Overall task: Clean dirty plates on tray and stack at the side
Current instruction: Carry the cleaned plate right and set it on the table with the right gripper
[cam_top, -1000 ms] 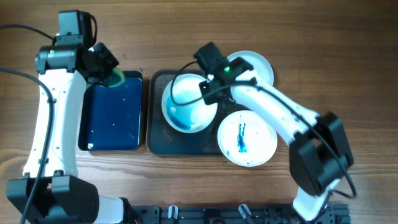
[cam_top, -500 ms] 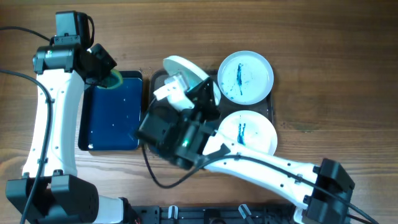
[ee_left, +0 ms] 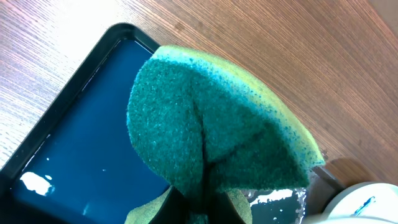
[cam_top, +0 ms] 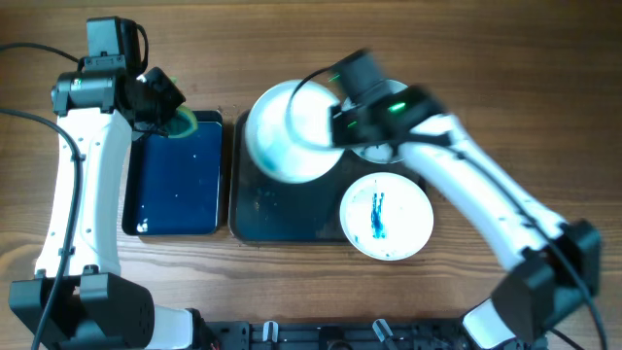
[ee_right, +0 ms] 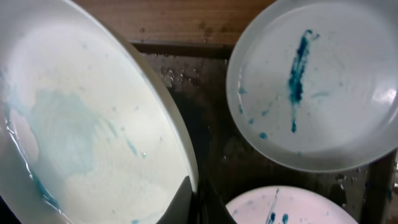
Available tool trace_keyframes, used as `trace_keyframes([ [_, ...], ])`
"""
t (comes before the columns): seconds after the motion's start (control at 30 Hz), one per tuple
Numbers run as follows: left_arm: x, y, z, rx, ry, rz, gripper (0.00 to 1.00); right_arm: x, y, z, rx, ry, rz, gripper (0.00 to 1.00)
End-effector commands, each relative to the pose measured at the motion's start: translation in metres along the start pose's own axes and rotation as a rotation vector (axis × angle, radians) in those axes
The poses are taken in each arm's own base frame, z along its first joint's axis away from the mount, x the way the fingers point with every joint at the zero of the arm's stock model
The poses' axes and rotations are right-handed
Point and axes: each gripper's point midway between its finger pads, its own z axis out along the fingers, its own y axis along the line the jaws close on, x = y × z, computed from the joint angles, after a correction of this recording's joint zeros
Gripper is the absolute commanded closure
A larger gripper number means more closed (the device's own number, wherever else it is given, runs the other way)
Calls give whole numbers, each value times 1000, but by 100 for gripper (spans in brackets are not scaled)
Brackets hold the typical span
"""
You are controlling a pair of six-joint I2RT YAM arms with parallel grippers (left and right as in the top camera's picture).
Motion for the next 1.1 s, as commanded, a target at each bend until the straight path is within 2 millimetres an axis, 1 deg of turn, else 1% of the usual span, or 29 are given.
trace_keyframes([
  [0.0, 0, -1, 1, 10, 6, 1, 96, -42, -39, -101, -174, -180, 174, 96],
  [0.03, -1, -2, 1, 11, 3, 1, 96, -53, -79, -130, -137, -266, 266, 96],
  [0.07, -2, -2, 1, 13, -1, 2, 96, -57, -111, -146, -88, -315, 334, 96],
  [0.1, -3, -3, 1, 17, -7, 2, 96, -54, -170, -163, 37, -364, 457, 96],
  [0.13, -5, -4, 1, 22, -14, 2, 96, -46, -203, -167, 114, -362, 522, 96],
  [0.17, -7, -5, 1, 25, -21, 6, 96, -31, -243, -163, 182, -329, 610, 96],
  [0.2, -8, -5, 1, 25, -25, 7, 96, -17, -269, -151, 215, -285, 663, 96],
  [0.23, -7, -5, 1, 25, -24, 7, 96, -7, -284, -140, 233, -251, 700, 96],
  [0.3, -6, -4, 3, 18, -15, 32, 96, 26, -318, -94, 268, -129, 797, 96],
  [0.37, -4, -3, 3, 13, -7, 32, 96, 48, -341, -61, 308, -67, 841, 96],
  [0.4, -4, -2, 4, 11, -6, 32, 96, 55, -352, -47, 332, -57, 836, 96],
  [0.43, -4, -2, 4, 8, -8, 32, 96, 61, -360, -37, 361, -51, 835, 96],
  [0.5, -4, -2, 4, 6, -9, 32, 96, 79, -368, -9, 376, -15, 848, 96],
  [0.53, -4, -1, 4, 5, -8, 32, 96, 88, -372, -1, 399, 3, 859, 96],
  [0.6, -3, -1, 4, 5, -6, 32, 96, 98, -376, 12, 414, 46, 867, 96],
  [0.67, -4, -1, 4, 4, -7, 32, 96, 109, -375, 25, 411, 105, 866, 96],
  [0.7, -4, -1, 4, 4, -7, 32, 96, 114, -374, 27, 411, 128, 869, 94],
  [0.73, -4, -1, 4, 4, -7, 32, 96, 117, -371, 27, 403, 148, 874, 84],
  [0.77, -4, -1, 4, 4, -7, 32, 96, 121, -367, 23, 399, 172, 879, 61],
  [0.8, -4, -1, 4, 4, -7, 32, 96, 121, -362, 19, 386, 188, 880, 59],
  [0.87, -4, -1, 4, 4, -7, 32, 96, 111, -346, 2, 315, 203, 842, 57],
  [0.9, -4, -1, 4, 4, -7, 32, 96, 99, -331, -10, 238, 184, 806, 57],
  [0.93, -4, -1, 4, 4, -7, 32, 96, 89, -315, -19, 161, 161, 762, 57],
  [0.97, -3, 0, 4, 2, -3, 32, 96, 76, -285, -30, 31, 125, 667, 48],
  [1.0, -2, 0, 4, 0, -1, 32, 96, 73, -269, -36, -14, 123, 608, 43],
  [1.03, -1, 0, 4, -2, 3, 32, 96, 78, -249, -39, -35, 160, 531, 41],
  [1.07, -1, 1, 4, -4, 6, 32, 96, 84, -236, -37, -49, 201, 473, 41],
])
